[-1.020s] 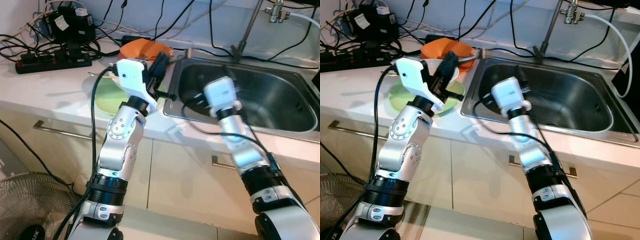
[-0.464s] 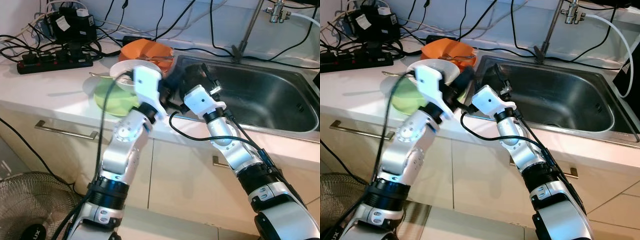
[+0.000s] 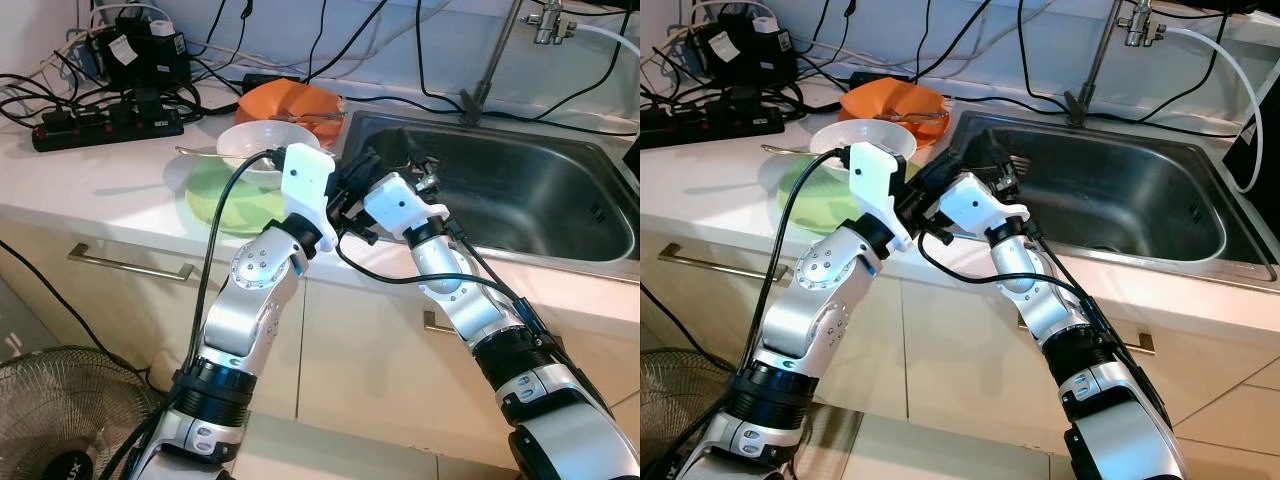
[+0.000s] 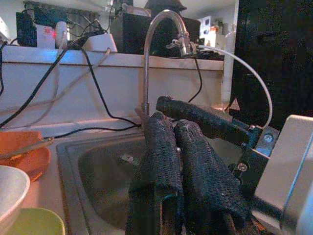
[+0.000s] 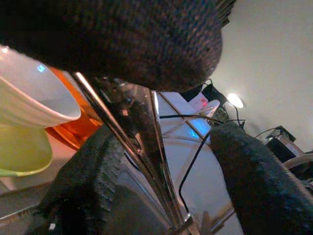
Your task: Kitchen organization
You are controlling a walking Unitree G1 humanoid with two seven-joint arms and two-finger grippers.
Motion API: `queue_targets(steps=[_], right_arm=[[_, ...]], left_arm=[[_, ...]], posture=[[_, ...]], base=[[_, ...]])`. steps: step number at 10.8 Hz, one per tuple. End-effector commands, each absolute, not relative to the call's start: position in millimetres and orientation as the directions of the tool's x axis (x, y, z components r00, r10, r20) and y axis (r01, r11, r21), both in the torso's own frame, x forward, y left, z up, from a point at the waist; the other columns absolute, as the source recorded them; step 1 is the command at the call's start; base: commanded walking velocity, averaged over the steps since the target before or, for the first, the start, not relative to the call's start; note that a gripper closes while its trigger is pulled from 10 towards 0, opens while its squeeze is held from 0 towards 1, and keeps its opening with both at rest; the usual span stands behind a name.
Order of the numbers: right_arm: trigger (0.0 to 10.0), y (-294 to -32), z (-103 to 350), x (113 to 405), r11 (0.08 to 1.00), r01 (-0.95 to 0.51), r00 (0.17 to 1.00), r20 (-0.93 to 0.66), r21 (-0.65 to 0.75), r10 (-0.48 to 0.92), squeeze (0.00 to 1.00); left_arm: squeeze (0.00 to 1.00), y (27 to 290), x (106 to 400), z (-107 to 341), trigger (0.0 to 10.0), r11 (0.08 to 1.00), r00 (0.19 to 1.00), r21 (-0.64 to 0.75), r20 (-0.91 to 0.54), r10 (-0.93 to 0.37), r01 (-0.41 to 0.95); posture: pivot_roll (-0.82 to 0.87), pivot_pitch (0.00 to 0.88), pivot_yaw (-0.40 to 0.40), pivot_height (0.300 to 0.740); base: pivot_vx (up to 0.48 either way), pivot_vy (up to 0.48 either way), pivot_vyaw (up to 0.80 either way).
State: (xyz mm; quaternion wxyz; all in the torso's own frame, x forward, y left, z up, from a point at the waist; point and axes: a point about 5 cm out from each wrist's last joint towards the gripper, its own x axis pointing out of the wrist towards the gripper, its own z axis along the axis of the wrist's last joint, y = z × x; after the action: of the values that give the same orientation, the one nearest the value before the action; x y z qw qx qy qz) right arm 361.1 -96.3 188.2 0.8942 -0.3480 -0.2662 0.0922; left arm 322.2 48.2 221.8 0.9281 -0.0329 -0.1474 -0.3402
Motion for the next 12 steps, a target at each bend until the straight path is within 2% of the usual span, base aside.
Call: queue_targets(steps=[1,12], right_arm=[[0.0,-99.5,189.6,361.8,0.735,0.027,0.841,0.413,-0.677,0.349,0.00],[0.0,-100.4,187.8,362.3,0.739,0.011,0.849,0.397,-0.673,0.349,0.00]], left_arm=[[0.00,45.9,319.4,224.6,10.0,0.759,0.714,0.060,0.298,-0.634,0.649],[0.00,51.4,322.3,227.0,10.0,0.779,0.734,0.071,0.290,-0.614,0.623]], posture=[[0.19,0.000,-0.024,0.740],[0.19,0.000,-0.030,0.740]], base=[[0.000,0.000,0.00],[0.000,0.000,0.00]])
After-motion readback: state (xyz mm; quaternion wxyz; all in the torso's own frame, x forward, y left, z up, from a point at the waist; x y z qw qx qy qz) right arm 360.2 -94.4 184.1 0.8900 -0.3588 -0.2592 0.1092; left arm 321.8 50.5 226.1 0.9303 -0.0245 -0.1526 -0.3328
